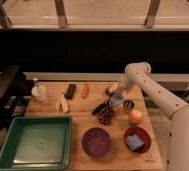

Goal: Place towel in metal cup

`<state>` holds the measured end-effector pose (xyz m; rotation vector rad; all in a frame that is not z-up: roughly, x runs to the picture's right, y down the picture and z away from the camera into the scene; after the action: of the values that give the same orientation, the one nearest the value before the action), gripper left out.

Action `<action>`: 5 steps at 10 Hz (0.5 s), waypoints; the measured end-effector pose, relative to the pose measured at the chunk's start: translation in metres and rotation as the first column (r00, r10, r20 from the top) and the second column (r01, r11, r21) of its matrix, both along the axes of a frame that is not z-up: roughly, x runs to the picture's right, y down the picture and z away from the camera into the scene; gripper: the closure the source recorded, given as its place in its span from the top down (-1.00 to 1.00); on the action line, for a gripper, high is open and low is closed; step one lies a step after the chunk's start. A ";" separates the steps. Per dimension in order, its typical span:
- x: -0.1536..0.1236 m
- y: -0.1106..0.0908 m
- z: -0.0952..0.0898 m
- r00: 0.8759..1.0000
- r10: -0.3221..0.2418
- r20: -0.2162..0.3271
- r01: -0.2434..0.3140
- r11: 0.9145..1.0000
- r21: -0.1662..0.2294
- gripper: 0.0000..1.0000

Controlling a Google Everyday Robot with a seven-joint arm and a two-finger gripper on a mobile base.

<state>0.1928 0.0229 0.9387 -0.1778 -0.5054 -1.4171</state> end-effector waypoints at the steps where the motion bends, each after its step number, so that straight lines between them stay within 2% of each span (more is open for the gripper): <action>1: 0.002 0.004 0.000 1.000 0.012 0.007 -0.012 1.000 -0.013 -0.08; 3: 0.004 0.007 -0.004 1.000 0.025 0.013 -0.025 0.999 -0.022 -0.49; 5: 0.011 -0.001 -0.020 1.000 0.031 0.000 -0.031 1.000 -0.005 -0.91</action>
<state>0.2041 0.0221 0.9191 -0.1734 -0.5091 -1.3862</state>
